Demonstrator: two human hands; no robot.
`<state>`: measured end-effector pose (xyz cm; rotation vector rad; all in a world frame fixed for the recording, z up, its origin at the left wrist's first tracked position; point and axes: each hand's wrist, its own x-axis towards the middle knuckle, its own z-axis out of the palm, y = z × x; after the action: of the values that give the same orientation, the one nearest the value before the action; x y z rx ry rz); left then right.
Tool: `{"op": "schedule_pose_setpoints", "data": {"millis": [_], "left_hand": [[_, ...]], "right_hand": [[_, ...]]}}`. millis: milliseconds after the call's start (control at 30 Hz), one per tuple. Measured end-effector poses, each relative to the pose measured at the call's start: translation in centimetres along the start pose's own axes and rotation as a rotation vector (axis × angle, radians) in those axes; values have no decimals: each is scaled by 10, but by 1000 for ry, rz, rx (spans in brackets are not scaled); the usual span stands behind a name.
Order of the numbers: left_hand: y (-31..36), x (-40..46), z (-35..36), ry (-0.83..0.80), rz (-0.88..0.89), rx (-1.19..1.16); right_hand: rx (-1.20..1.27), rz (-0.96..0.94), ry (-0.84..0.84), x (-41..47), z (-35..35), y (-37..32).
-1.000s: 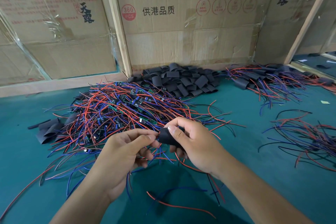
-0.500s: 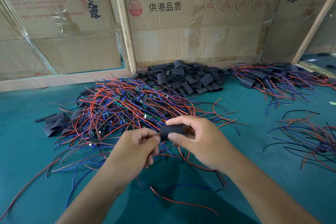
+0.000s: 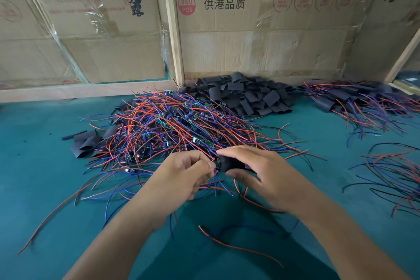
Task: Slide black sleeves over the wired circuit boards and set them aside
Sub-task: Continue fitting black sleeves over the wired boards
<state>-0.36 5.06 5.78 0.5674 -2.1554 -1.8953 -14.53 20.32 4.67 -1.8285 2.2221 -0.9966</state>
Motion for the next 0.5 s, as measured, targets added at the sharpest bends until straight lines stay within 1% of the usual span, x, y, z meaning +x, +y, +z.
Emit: {"op": "schedule_pose_setpoints", "data": {"millis": [100,233,300,400,500], "left_hand": [[-2,1,-1,8,55,58],[-7,3,-4,29,182,302],[-9,3,-4,33,221,376],[-10,4,-3,35,231,412],[-10,4,-3,37,193,383]], "right_hand": [[-6,18,4,0,0,1],[-28,20,4,0,1,-1],[-44,23,-4,-1,1,-1],[-67,12,-15,-1,3,-1],[-82,6,-11,-2,4,-1]]}}
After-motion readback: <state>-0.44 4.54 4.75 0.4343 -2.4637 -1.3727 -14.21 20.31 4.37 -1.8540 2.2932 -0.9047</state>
